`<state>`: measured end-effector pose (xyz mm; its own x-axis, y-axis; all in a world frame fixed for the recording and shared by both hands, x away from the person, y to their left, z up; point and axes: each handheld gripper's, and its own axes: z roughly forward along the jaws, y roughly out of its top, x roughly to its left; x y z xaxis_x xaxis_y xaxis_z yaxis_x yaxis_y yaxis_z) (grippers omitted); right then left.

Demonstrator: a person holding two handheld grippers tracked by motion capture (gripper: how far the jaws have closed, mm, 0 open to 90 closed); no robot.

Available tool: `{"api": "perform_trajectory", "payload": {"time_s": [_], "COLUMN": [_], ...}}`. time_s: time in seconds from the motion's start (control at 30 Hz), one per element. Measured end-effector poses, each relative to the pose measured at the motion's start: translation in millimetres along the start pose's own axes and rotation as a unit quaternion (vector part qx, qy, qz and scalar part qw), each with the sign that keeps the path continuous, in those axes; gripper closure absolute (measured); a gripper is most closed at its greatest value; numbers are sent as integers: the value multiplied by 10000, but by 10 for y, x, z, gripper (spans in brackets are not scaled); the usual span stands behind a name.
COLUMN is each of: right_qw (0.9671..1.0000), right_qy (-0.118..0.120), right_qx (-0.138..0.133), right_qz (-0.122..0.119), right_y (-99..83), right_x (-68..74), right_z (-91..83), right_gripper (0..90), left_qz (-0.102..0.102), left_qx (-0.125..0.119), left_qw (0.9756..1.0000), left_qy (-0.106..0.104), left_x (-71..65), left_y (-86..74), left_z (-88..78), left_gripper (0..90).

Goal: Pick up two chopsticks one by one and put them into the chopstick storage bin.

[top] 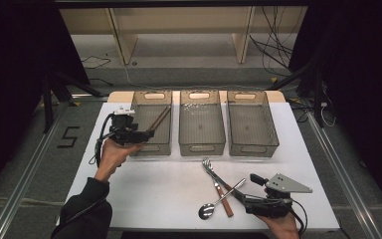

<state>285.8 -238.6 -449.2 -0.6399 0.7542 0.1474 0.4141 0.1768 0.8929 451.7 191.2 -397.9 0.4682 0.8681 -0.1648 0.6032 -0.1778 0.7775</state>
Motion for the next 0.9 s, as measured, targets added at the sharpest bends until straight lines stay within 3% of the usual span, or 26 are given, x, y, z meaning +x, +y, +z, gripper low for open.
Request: {"api": "perform_trajectory", "payload": {"time_s": [0.5,0.9], "right_qw": [10000,9999], "right_qy": [43,66], "right_qx": [71,109], "right_qz": [-54,-41], "right_y": [-7,-18], "right_x": [-10,-25], "right_z": [4,10], "right_gripper": [211,211], "left_qz": [105,117], "left_qx": [-394,-603], "left_qw": [9984,9965], "left_qy": [-381,-559], "left_x": [-222,-287], "left_y": [-322,-612], "left_z": [-222,-369], "left_gripper": [197,185]}}
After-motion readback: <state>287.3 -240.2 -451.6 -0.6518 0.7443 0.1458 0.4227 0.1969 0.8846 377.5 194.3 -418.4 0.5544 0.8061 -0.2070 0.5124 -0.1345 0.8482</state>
